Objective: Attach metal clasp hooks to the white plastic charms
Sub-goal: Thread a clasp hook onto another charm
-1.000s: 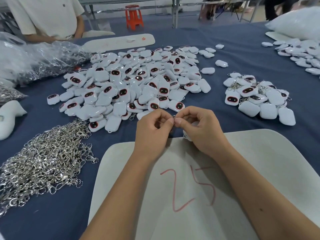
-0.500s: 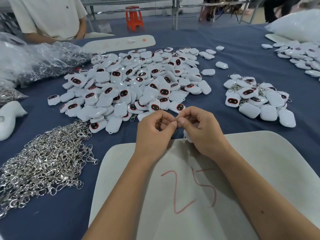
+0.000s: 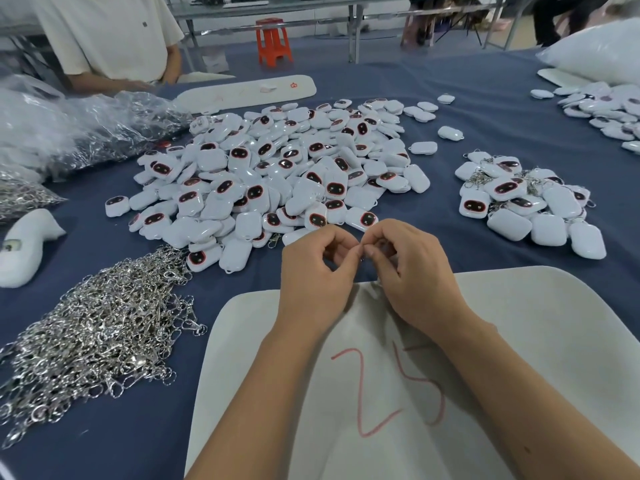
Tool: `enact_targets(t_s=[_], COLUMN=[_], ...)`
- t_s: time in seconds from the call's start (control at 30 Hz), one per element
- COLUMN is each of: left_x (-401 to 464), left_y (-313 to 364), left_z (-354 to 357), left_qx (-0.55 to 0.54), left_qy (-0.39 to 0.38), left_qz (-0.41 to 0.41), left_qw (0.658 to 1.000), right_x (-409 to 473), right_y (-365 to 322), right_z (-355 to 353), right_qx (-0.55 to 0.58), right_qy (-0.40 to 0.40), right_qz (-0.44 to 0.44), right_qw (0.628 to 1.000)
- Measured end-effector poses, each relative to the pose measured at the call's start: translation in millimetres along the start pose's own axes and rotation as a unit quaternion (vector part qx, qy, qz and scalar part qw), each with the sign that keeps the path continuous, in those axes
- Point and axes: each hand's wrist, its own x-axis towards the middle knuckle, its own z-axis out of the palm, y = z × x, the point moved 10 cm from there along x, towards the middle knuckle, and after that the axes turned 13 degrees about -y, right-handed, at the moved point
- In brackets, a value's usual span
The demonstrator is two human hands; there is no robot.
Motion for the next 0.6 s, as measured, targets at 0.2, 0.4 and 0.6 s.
enact_targets(t_s=[0.2, 0.4, 0.6], left_x=[1, 2, 1], left_y=[-5, -3, -2], left_z=[-1, 1, 2], left_qx=[-0.076, -0.126, -0.129], left_qy=[0.015, 0.005, 0.0], left_qz=[0.003, 0.008, 0.002], left_qw=[0.997, 0.992, 0.992], right_x=[0, -1, -3], right_y=[9, 10, 4], right_z=[0, -6, -13], right_qx=[0.126, 0.148, 0.124], right_qy=[-0.005, 0.015, 0.052], right_qz=[0.029, 0.027, 0.0], right_qw=[0.992, 0.989, 0.991])
